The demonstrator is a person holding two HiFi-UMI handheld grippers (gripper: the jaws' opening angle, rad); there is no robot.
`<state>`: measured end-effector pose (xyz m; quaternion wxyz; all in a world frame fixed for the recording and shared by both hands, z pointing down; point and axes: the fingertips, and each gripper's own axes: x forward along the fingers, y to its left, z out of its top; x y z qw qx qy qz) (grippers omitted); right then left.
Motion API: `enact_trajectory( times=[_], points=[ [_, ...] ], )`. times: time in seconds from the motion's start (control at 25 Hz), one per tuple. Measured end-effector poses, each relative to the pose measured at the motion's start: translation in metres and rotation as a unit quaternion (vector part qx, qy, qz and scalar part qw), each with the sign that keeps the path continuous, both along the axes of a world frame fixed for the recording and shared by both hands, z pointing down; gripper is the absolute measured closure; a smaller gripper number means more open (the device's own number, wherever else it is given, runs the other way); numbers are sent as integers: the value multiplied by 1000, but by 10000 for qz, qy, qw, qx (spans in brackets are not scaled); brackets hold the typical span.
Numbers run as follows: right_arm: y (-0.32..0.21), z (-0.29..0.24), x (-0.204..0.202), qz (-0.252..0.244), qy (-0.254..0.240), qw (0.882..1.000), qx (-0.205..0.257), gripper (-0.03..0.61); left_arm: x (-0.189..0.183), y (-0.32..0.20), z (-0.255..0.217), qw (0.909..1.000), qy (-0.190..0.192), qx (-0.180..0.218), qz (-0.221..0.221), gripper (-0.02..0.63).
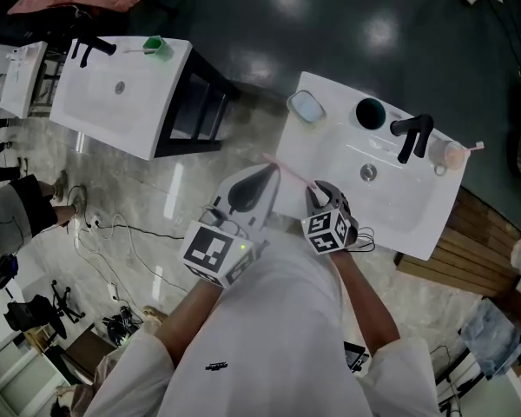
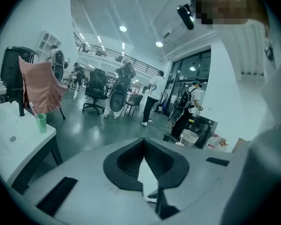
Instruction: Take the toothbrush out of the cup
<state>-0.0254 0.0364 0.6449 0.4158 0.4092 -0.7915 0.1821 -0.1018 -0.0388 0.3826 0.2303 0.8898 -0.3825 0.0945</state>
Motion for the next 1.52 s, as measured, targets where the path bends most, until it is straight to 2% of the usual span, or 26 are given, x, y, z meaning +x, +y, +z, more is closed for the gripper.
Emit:
enact_trajectory(
  times=[0.28,0.4,0.68,0.8,0.92,1.08,1.28,1.36,1.52],
  points=[
    [-18,-53,3,497,-666,9950,547,510,10,0,-7,9999,54,83,104,611],
    [-27,-78,14,781,-891,9895,824,563,16,1,-10,9998,91,117,153,611],
    [-42,-134,59,1497,-1157,9716,1421,571,32,0,-18,9989,174,235,357,611],
    [-45,-160,84,1851,-1173,9578,1862,578,41,2,-18,9983,193,239,500,611],
    [-44,-177,114,2320,-1252,9420,2076,578,54,4,-17,9971,201,242,698,611],
    [-44,-201,162,2940,-1291,9135,2500,578,76,7,-19,9946,206,254,986,611],
    [-37,-220,217,3634,-1288,8790,2806,577,104,7,-20,9901,188,244,1372,611],
    [-34,-224,235,3796,-1204,8702,2900,577,115,7,-21,9881,187,222,1513,611],
    [-33,-225,263,3996,-1101,8600,2977,577,138,6,-18,9839,163,194,1768,611]
  ],
)
